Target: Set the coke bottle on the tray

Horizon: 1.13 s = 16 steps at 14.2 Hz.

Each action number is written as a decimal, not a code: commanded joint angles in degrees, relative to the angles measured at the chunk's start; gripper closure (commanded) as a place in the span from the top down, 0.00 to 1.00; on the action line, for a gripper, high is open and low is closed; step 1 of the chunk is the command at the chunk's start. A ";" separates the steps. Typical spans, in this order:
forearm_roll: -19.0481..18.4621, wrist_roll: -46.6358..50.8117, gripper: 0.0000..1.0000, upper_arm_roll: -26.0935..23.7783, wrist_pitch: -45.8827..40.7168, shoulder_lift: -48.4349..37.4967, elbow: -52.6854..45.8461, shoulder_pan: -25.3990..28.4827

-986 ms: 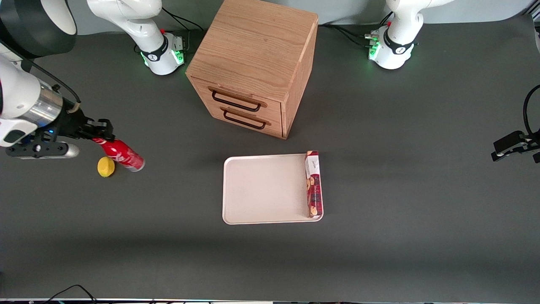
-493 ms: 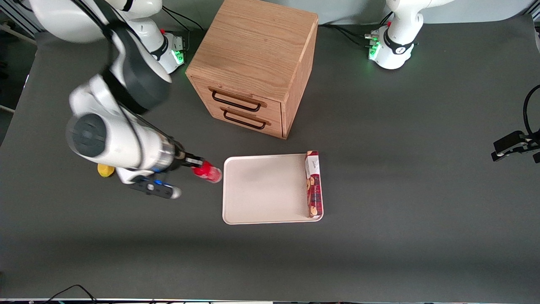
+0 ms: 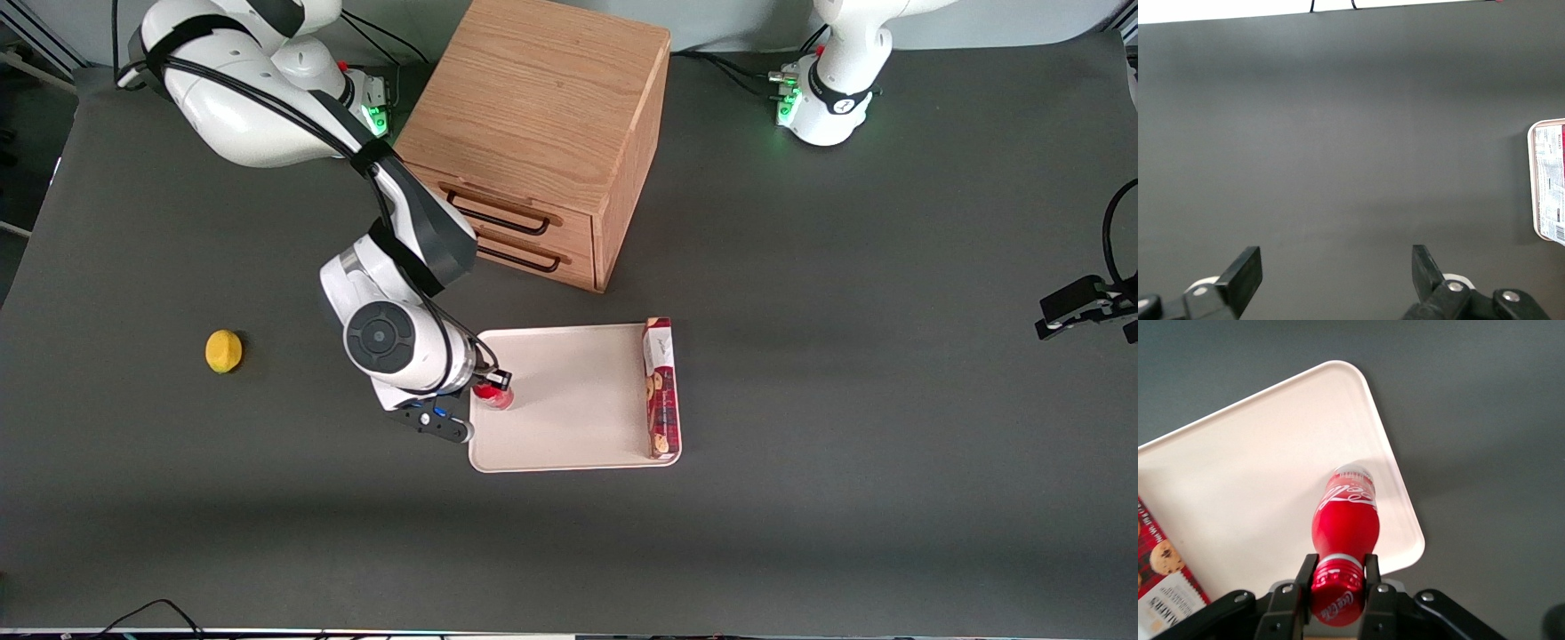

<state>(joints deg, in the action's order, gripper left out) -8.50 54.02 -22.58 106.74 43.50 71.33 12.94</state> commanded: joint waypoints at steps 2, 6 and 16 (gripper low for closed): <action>-1.87 1.79 1.00 -0.89 0.83 -1.31 1.45 -0.99; -1.96 -2.92 1.00 -0.89 -3.19 -7.70 0.30 -2.57; 3.55 -38.50 1.00 8.82 -23.87 -34.50 9.06 -17.25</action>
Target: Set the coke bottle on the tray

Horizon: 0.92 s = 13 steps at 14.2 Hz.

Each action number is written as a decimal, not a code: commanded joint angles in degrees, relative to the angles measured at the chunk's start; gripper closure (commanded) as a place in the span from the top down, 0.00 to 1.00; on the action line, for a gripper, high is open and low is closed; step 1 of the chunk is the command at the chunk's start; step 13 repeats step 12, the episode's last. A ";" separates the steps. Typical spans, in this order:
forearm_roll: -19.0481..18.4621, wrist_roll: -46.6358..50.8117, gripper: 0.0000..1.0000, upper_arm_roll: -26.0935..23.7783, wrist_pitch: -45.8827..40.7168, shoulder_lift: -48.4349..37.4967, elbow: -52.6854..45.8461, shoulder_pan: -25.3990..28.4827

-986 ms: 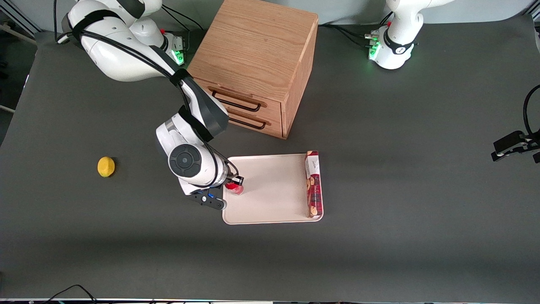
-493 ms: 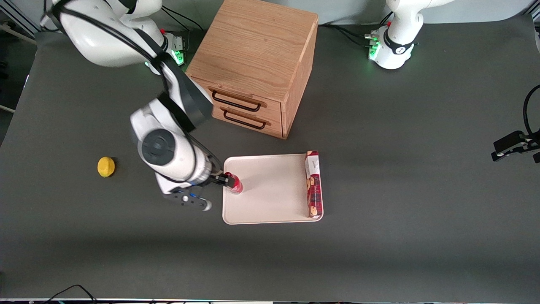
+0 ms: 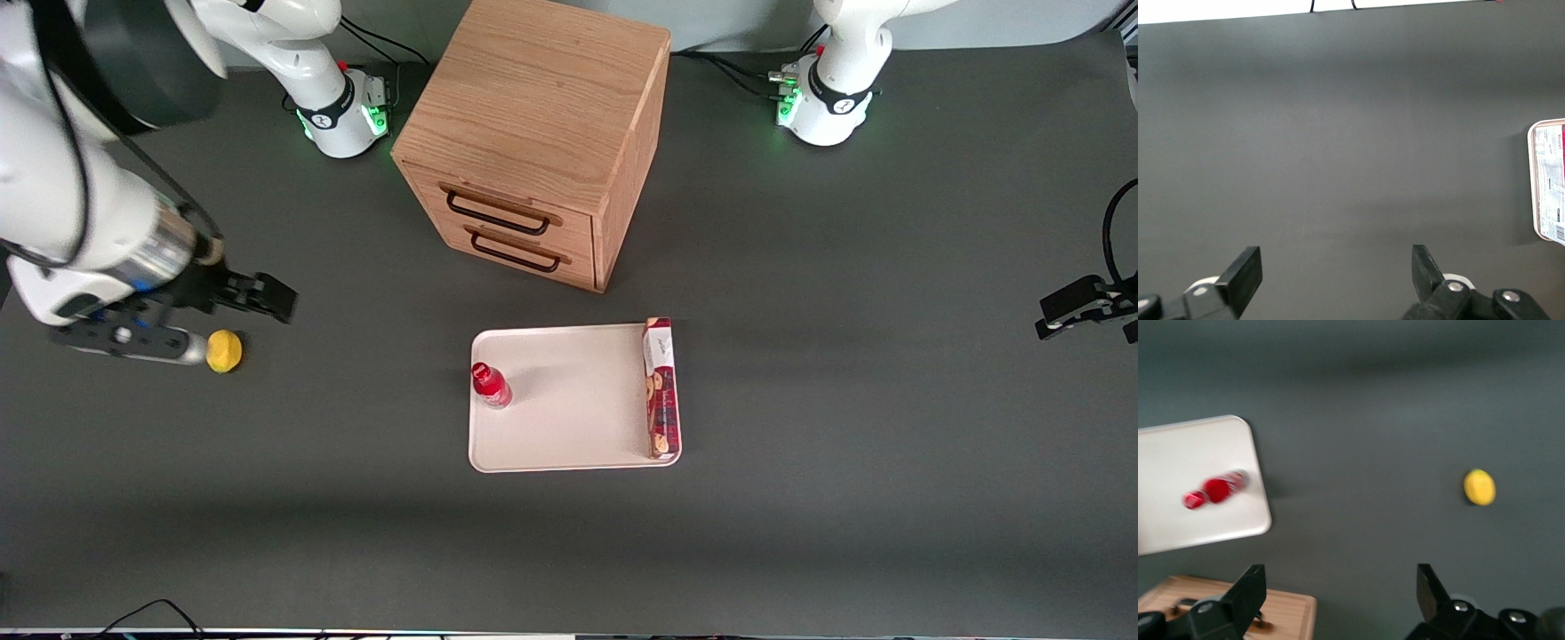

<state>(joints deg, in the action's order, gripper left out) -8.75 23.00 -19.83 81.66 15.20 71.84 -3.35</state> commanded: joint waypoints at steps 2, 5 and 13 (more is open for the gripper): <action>6.28 -11.82 1.00 12.51 6.90 -12.70 18.80 -0.69; 6.37 -13.60 1.00 15.70 17.20 -20.55 33.25 -0.51; 8.83 -11.48 1.00 16.41 14.58 -17.22 26.68 -0.43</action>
